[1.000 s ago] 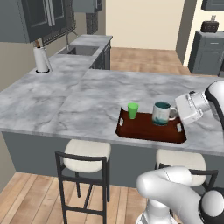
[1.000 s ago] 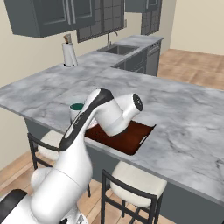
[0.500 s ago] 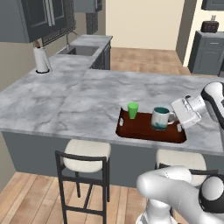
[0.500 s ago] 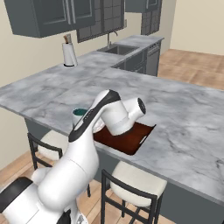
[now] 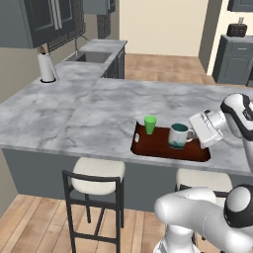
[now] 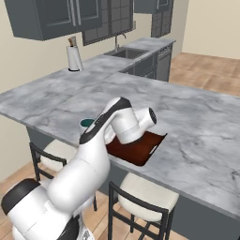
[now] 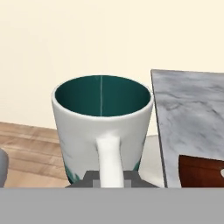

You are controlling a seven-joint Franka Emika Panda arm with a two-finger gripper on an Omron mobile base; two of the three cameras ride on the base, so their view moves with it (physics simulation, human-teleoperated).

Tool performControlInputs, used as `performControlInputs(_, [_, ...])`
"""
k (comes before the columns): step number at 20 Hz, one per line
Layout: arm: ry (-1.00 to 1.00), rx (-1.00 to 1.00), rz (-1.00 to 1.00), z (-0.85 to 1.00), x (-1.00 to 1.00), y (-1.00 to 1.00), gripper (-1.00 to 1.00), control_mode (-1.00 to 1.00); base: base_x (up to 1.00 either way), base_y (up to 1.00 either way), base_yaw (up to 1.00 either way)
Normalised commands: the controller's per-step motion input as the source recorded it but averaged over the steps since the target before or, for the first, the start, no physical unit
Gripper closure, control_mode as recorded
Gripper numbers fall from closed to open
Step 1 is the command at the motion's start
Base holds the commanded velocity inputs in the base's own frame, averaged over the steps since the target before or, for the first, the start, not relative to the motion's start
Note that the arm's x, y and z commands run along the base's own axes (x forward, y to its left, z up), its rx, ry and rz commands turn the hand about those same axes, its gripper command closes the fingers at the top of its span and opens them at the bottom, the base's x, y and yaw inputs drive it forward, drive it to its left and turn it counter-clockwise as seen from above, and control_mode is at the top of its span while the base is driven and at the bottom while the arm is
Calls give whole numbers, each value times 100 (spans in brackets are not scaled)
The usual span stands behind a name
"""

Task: There is a tray on the dining counter. Grab the cup, mug, and pitcher and place them on the tray. The pitcher may be placed next to the tray if it cannot fit the tray.

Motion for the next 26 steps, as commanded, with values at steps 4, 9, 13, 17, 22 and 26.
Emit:
performControlInputs(4, [-5, 3, 0, -18, 32, 0, 100, -100, 0, 0, 0])
performControlInputs(9, [0, 4, 0, -17, 32, 2, 100, -100, 0, 0, 0])
performControlInputs(13, [0, 0, 0, -15, 30, 0, 100, -100, 0, 0, 0])
performControlInputs(17, [0, 0, 0, -18, 19, 0, 100, -100, 0, 0, 0])
performControlInputs(22, [0, 0, -3, -17, 11, 1, 100, -100, 0, 0, 0])
performControlInputs(26, [0, 0, -3, -19, 5, 0, 100, -100, 0, 0, 0])
